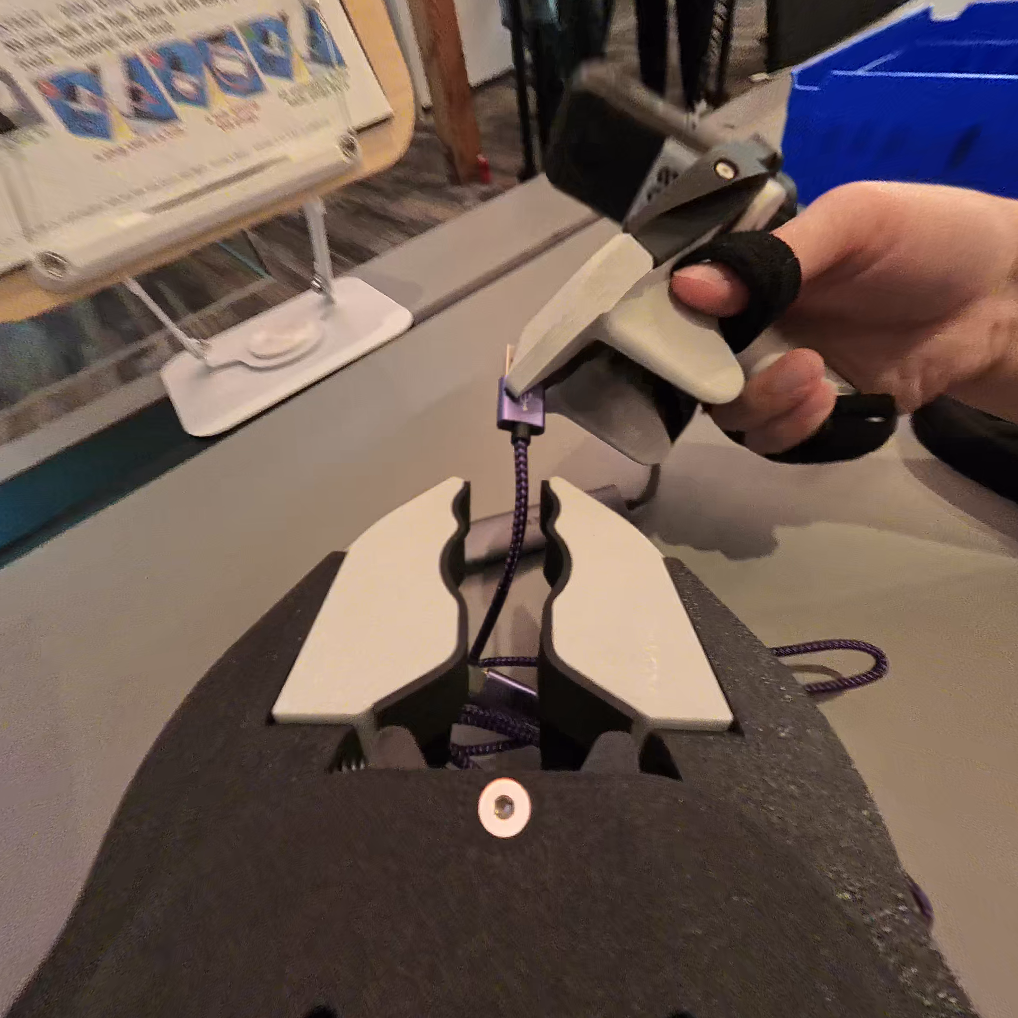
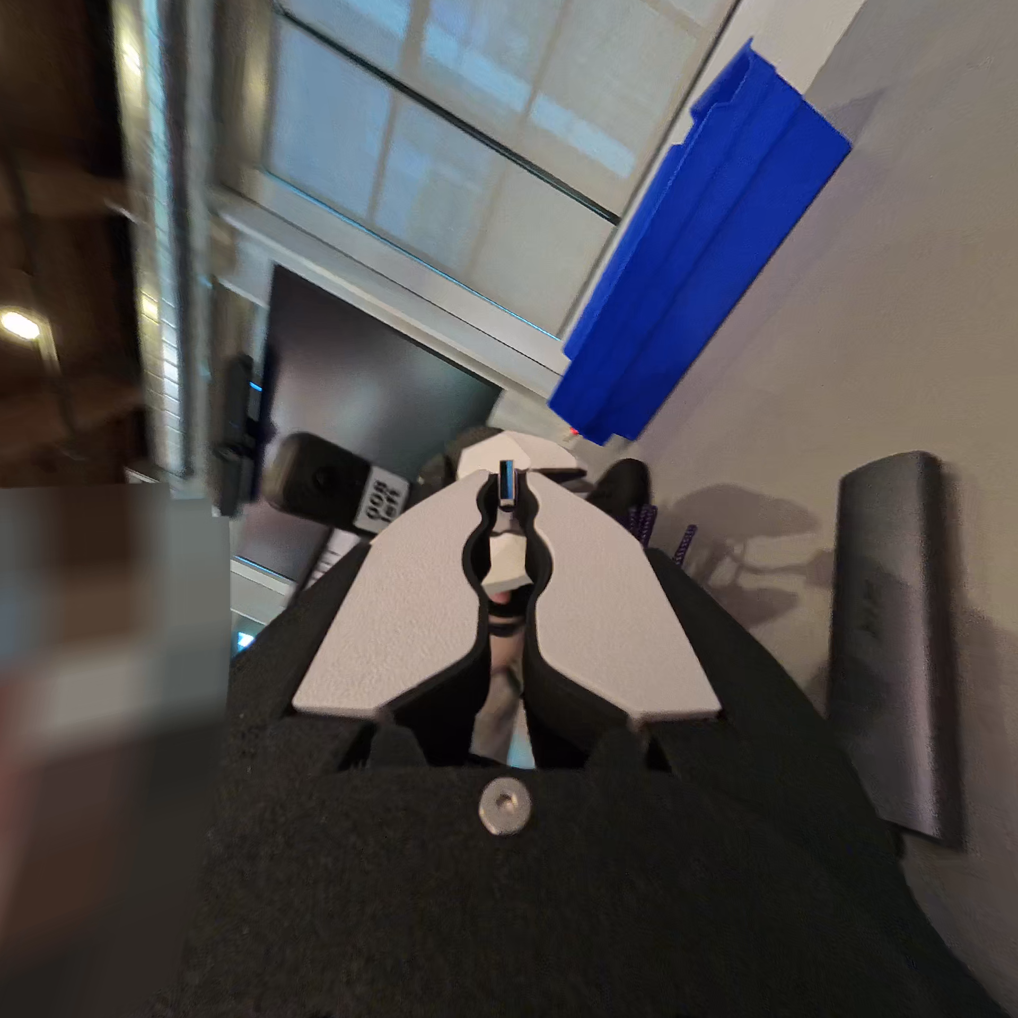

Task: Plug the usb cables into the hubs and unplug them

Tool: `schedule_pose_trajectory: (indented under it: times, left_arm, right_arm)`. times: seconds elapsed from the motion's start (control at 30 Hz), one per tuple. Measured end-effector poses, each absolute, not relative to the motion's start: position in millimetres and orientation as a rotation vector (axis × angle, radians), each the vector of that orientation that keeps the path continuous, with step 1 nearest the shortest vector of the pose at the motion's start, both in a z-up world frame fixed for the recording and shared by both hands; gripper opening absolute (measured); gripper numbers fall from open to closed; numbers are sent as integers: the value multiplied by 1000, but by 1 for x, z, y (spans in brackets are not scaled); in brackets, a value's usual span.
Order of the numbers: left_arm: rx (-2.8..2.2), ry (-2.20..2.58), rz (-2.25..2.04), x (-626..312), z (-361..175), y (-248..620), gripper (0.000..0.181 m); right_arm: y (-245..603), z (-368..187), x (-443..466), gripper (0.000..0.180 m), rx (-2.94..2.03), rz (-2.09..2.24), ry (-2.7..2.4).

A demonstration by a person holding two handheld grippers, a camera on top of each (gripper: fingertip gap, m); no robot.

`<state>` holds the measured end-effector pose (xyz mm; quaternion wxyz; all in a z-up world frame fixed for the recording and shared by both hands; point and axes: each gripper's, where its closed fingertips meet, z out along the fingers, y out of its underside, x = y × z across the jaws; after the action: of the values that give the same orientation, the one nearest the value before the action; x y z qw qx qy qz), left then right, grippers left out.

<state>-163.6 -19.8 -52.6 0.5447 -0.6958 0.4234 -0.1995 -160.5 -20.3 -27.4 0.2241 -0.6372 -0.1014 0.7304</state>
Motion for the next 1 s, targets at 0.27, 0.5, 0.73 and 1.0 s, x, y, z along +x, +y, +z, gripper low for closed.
schedule_pose_trajectory:
  times: [0.27,0.5,0.73,1.0]
  left_arm:
    - [-1474,935,-397,-155,-27,-24,20]
    - [-1432,959,-456,-146,-17,-29,28]
    - [-1442,945,-469,-145,-21,-26,20]
    - [-1423,939,-444,-145,-20,-23,16]
  right_arm:
    - [-24,-20,-160,6,-1645,2261,-145]
    - [-30,-16,-163,6,-1635,2305,-162]
    - [-29,-16,-162,6,-1603,2352,-121]
    - [-29,-16,-162,7,-1597,2366,-113]
